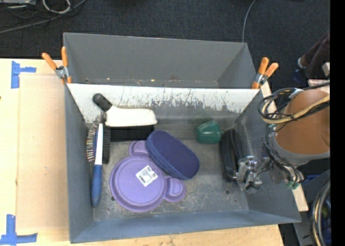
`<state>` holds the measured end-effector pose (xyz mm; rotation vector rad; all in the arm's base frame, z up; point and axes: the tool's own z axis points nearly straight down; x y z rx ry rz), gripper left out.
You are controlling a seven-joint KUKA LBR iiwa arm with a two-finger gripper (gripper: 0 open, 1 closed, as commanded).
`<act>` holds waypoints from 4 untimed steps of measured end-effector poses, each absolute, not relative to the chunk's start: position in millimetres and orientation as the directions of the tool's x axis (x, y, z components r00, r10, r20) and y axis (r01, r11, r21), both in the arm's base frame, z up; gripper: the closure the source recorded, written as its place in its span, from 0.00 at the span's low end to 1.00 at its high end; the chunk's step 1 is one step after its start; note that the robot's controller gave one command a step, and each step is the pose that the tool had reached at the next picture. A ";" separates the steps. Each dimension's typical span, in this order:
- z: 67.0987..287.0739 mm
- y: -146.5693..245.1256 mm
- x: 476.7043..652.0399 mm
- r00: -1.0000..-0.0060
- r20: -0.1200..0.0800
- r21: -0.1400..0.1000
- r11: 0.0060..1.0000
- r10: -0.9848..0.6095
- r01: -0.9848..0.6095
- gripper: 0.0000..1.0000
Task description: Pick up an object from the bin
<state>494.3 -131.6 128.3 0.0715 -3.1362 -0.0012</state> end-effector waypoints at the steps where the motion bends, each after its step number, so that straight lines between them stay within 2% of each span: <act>1: 136.0 -154.5 498.0 -0.999 0.005 0.001 0.999 -0.048 -0.048 1.00; 2: 127.9 -158.0 499.6 -1.000 0.007 0.003 1.000 -0.021 -0.021 1.00; 3: 95.1 -119.3 474.8 -0.989 0.006 0.002 0.989 -0.148 -0.148 1.00; 4: 74.8 -97.7 508.2 -0.999 0.003 0.000 0.999 -0.032 -0.032 1.00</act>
Offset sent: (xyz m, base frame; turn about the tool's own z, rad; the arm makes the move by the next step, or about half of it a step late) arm 0.0057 -0.0263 -0.0006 0.0255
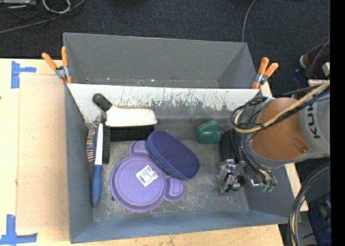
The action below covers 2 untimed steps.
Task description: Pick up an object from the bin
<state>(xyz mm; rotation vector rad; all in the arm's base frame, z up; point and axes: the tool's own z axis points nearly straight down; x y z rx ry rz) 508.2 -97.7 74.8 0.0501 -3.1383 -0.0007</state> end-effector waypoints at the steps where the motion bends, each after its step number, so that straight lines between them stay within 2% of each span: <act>1: 68.4 -119.1 591.4 -0.980 0.026 0.024 0.980 -0.196 -0.196 1.00; 2: 70.7 -119.2 562.8 -0.993 0.012 0.008 0.993 -0.119 -0.119 1.00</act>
Offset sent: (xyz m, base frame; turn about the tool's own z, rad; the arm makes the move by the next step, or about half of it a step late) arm 0.0145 -0.0187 -0.0028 -0.0265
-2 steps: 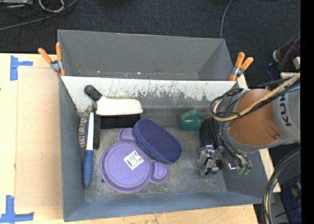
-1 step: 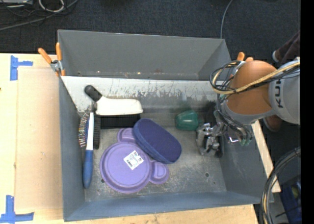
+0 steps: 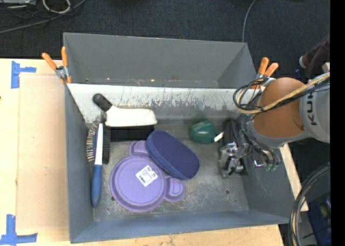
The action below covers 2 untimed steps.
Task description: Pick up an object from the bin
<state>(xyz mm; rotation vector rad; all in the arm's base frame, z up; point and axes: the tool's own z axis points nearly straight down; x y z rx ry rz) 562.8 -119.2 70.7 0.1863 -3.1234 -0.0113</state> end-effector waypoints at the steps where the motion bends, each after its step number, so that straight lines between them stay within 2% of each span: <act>1: 70.4 -122.0 544.5 -0.995 0.015 0.013 0.995 -0.102 -0.101 1.00; 2: 131.4 -111.0 524.5 -0.975 0.019 0.015 0.975 -0.222 -0.221 1.00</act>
Offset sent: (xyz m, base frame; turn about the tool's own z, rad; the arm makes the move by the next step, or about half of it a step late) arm -0.0484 0.0142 0.0960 -0.1488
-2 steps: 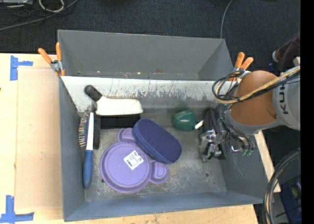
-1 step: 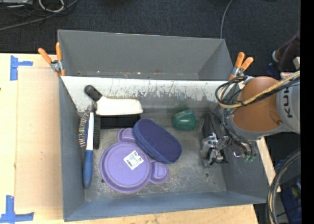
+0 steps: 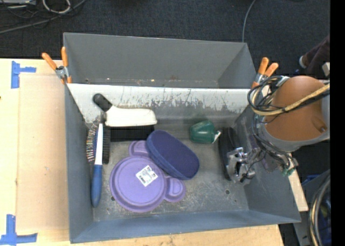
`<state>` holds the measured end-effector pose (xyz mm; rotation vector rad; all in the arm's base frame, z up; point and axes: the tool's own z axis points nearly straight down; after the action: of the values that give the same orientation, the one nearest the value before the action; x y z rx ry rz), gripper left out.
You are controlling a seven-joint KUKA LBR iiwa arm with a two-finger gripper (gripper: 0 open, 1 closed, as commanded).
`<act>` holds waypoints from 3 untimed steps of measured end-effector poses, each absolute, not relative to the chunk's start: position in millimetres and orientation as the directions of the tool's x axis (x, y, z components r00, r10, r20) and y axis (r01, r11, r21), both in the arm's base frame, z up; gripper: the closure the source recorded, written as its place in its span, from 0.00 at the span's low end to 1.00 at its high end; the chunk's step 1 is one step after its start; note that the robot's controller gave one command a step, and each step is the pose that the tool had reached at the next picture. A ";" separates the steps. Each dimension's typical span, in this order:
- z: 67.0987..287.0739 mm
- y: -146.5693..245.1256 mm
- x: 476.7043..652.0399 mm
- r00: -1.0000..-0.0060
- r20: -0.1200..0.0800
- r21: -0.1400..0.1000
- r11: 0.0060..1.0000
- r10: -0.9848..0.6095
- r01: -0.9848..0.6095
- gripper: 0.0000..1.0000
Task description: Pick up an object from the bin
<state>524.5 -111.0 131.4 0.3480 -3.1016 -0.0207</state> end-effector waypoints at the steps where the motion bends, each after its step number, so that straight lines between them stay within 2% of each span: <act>1: 112.4 -133.2 538.3 -0.986 0.020 0.015 0.987 -0.163 -0.163 0.00; 2: 96.2 -140.0 542.0 -0.990 0.023 0.016 0.990 -0.137 -0.137 0.00; 3: 80.9 -148.1 537.6 -0.909 0.013 0.020 0.909 -0.416 -0.416 0.00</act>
Offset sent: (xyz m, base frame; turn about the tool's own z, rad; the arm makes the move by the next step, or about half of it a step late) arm 0.0000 0.0000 0.0000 0.0000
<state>537.6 -148.1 80.9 0.6651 -3.0526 -0.0254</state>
